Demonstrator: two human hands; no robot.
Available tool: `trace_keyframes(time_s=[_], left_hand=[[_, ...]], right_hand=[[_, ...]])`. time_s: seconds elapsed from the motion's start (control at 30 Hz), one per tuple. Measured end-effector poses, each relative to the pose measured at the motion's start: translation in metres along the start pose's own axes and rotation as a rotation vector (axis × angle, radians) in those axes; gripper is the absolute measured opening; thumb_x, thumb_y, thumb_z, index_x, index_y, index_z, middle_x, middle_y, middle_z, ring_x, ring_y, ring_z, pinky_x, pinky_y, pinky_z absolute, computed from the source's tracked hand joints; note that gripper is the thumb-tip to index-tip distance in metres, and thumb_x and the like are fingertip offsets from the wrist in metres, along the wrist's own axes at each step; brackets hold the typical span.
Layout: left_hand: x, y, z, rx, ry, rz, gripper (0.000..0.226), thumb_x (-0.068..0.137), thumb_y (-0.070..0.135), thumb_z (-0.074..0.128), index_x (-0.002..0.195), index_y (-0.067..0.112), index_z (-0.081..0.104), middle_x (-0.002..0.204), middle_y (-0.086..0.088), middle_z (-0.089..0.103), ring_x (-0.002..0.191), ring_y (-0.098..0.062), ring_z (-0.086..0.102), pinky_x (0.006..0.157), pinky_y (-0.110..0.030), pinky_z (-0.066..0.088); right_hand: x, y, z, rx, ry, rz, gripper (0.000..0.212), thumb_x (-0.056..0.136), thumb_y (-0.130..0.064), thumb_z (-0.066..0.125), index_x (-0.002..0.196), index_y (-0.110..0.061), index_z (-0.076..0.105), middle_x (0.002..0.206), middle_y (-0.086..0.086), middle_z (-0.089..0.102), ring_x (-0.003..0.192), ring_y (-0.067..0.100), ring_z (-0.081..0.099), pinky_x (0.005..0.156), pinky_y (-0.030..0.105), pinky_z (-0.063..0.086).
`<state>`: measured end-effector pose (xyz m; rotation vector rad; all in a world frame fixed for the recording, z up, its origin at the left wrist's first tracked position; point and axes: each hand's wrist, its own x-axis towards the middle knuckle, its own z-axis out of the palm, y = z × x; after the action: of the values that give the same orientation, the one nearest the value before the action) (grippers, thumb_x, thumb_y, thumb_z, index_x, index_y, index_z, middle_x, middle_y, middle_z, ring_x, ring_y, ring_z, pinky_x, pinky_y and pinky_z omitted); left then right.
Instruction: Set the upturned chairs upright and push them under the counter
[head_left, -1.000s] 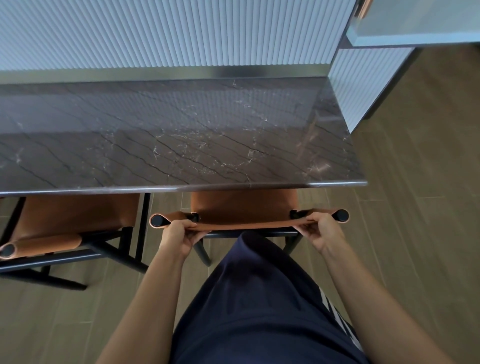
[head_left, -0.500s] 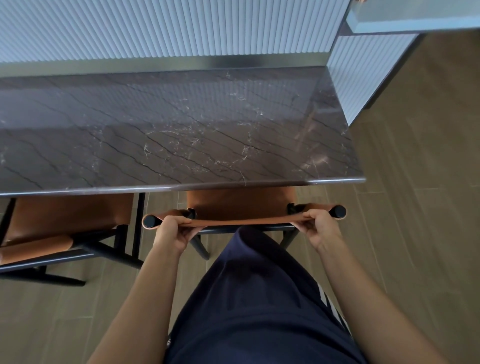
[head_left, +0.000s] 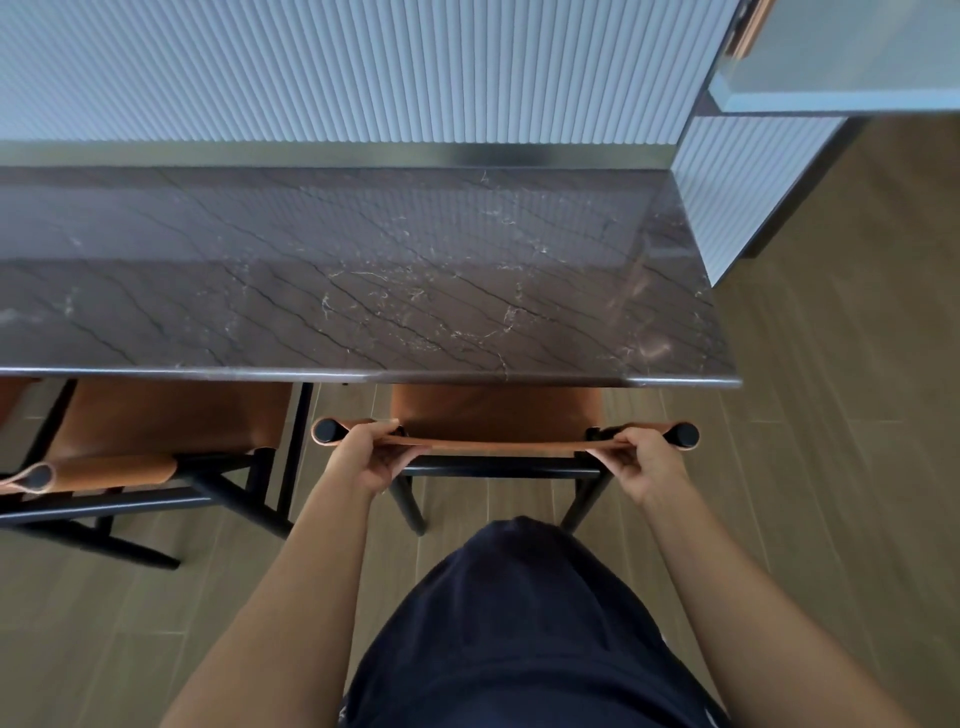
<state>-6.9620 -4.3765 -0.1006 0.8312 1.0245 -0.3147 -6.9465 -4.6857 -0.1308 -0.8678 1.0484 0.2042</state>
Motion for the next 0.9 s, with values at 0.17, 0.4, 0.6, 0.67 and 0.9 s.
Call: trace_keyframes(time_s=[0.17,0.4,0.6,0.67,0.9], left_hand=[[-0.016,-0.022,0.003,-0.125,-0.018,0.132,0.009,0.096,0.01,0.056,0.091,0.002,0.053,0.093,-0.016,0.06,0.092,-0.03,0.062,0.091,-0.046,0.053],[-0.065,-0.064,-0.008,-0.174,-0.043,0.259,0.037,0.099,0.013,0.049,0.132,-0.004,0.048,0.127,-0.022,0.058,0.107,-0.033,0.062,0.089,-0.04,0.052],[-0.117,-0.104,-0.033,-0.283,-0.031,0.346,0.04,0.1,0.015,0.044,0.137,0.001,0.046,0.133,-0.018,0.056,0.115,-0.032,0.059,0.093,-0.04,0.051],[-0.13,-0.113,-0.044,-0.272,-0.026,0.387,0.039,0.098,0.016,0.047,0.135,0.003,0.048,0.13,-0.016,0.058,0.115,-0.031,0.06,0.092,-0.04,0.051],[-0.157,-0.128,-0.094,-0.191,0.079,0.517,0.036,0.096,0.014,0.054,0.132,0.01,0.051,0.109,-0.005,0.068,0.102,-0.022,0.067,0.086,-0.036,0.054]], right_hand=[[-0.014,0.002,-0.005,-0.018,-0.09,0.019,0.008,0.092,-0.004,0.063,0.091,-0.002,0.055,0.096,0.019,0.06,0.089,0.03,0.062,0.083,0.048,0.056],[-0.058,0.019,-0.025,-0.129,-0.289,0.082,0.044,0.096,-0.035,0.059,0.119,0.001,0.049,0.115,0.024,0.062,0.106,0.037,0.063,0.088,0.046,0.053],[-0.092,0.028,-0.054,-0.308,-0.452,0.078,0.04,0.1,-0.045,0.046,0.108,-0.009,0.062,0.119,0.015,0.065,0.111,0.028,0.062,0.095,0.047,0.047],[-0.103,0.035,-0.057,-0.367,-0.488,0.053,0.038,0.1,-0.046,0.044,0.109,-0.015,0.065,0.12,0.012,0.067,0.11,0.026,0.063,0.092,0.045,0.048],[-0.147,0.076,-0.043,-0.526,-0.628,0.043,0.038,0.1,-0.047,0.042,0.116,-0.022,0.065,0.115,0.006,0.071,0.108,0.022,0.066,0.088,0.042,0.052]])
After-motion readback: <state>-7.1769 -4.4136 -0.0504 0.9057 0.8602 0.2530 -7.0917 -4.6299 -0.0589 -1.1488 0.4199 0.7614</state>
